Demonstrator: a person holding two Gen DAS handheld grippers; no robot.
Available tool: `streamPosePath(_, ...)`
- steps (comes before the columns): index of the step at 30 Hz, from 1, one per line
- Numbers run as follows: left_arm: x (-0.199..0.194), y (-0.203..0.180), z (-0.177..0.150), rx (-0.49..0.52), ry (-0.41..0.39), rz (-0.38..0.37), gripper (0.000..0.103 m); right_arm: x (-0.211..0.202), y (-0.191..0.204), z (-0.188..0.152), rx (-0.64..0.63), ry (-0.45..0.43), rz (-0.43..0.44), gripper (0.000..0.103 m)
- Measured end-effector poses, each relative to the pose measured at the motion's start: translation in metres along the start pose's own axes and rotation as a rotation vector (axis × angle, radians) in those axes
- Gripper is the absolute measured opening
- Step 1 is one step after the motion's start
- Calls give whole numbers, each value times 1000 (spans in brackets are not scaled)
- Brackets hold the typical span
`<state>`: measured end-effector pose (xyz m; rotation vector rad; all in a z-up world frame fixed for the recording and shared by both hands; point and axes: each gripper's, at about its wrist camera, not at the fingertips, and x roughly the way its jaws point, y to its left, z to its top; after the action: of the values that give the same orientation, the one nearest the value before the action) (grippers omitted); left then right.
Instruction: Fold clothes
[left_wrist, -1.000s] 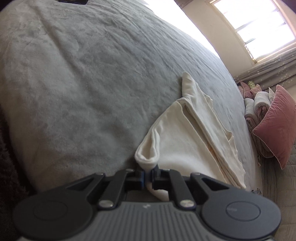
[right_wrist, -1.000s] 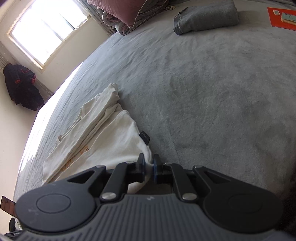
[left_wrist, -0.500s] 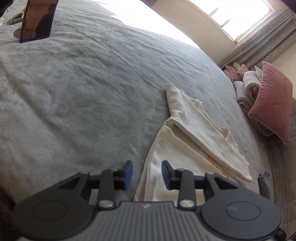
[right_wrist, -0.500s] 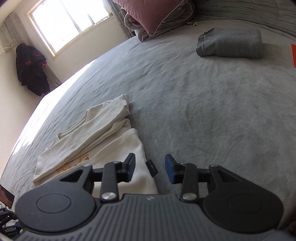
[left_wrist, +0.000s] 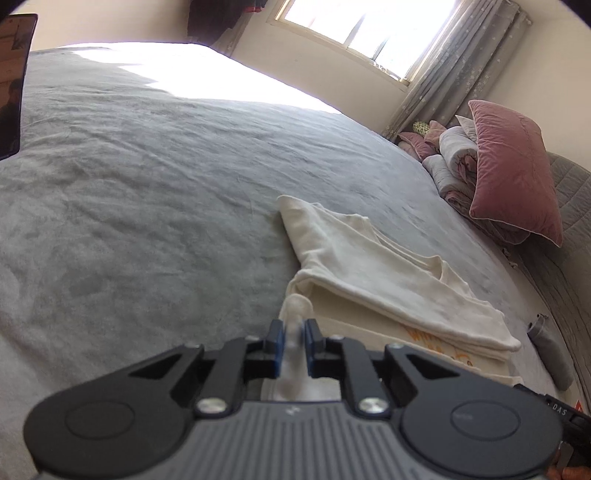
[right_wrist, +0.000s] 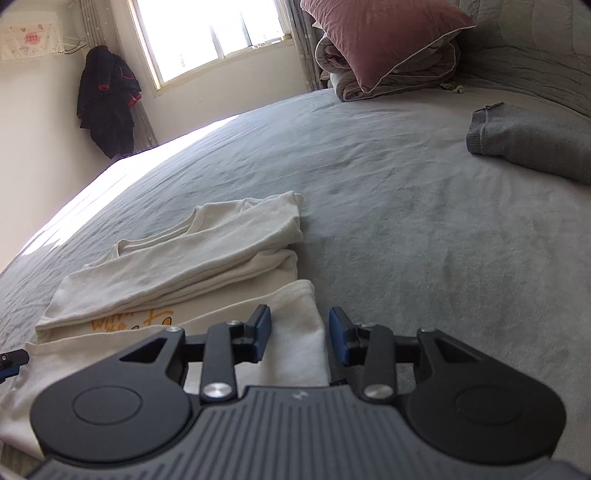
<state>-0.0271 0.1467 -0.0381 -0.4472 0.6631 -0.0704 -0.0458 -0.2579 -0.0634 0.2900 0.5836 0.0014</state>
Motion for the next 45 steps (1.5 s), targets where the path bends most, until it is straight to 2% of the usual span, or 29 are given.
streamPosePath(1, -1, 3, -2, -5, -22, -20, 6, 0, 1, -2, -14, -8, 4, 20)
streamPosePath(2, -3, 6, -5, -10, -44, -39, 6, -1, 2, -4, -23, -22, 9, 12)
streamPosePath(4, -6, 11, -8, -10, -76, -54, 6, -5, 4, -6, -41, -59, 2, 7)
streamPosePath(10, -24, 17, -14, -11, -171, -95, 6, -23, 13, -7, -81, -216, -15, 5)
streamPosePath(13, -24, 18, -16, 1, -186, -95, 6, -24, 18, -7, -112, -254, -31, 5)
streamPosePath(16, -17, 15, -16, 19, -191, -81, 6, -19, 17, -7, -115, -257, -44, 5)
streamPosePath(19, -6, 10, -16, 48, -163, -47, 6, -12, 14, -5, -107, -230, -47, 5)
streamPosePath(21, 7, 10, -15, 56, -97, -14, 7, -4, 11, -4, -88, -186, -45, 5)
streamPosePath(22, 8, 11, -15, 51, -92, -16, 7, -1, 9, -4, -78, -165, -44, 5)
streamPosePath(25, 8, 14, -13, 35, -88, -20, 12, 10, 3, -3, -50, -100, -40, 7)
streamPosePath(26, 6, 16, -12, 23, -91, -24, 15, 11, 3, -2, -47, -89, -41, 16)
streamPosePath(29, -6, 12, -11, 57, -139, 8, 24, 3, 7, -1, -71, -100, -45, 23)
streamPosePath(30, -12, 9, -11, 88, -164, 4, 25, -1, 10, -1, -90, -106, -43, 27)
streamPosePath(31, -17, 5, -11, 119, -188, -1, 26, -4, 14, -1, -108, -112, -36, 37)
streamPosePath(32, -22, 2, -11, 142, -204, -29, 26, -8, 18, -1, -123, -118, -22, 41)
streamPosePath(36, -17, -14, -22, 236, -128, -123, 27, -17, 40, -4, -180, -109, 82, 41)
streamPosePath(40, -11, -30, -34, 329, -52, -217, 27, -15, 68, -17, -239, -35, 229, 41)
streamPosePath(43, -7, -42, -43, 399, 6, -288, 27, -12, 76, -23, -275, -4, 247, 41)
streamPosePath(45, -4, -43, -48, 430, 7, -272, 27, -10, 79, -26, -297, 13, 245, 41)
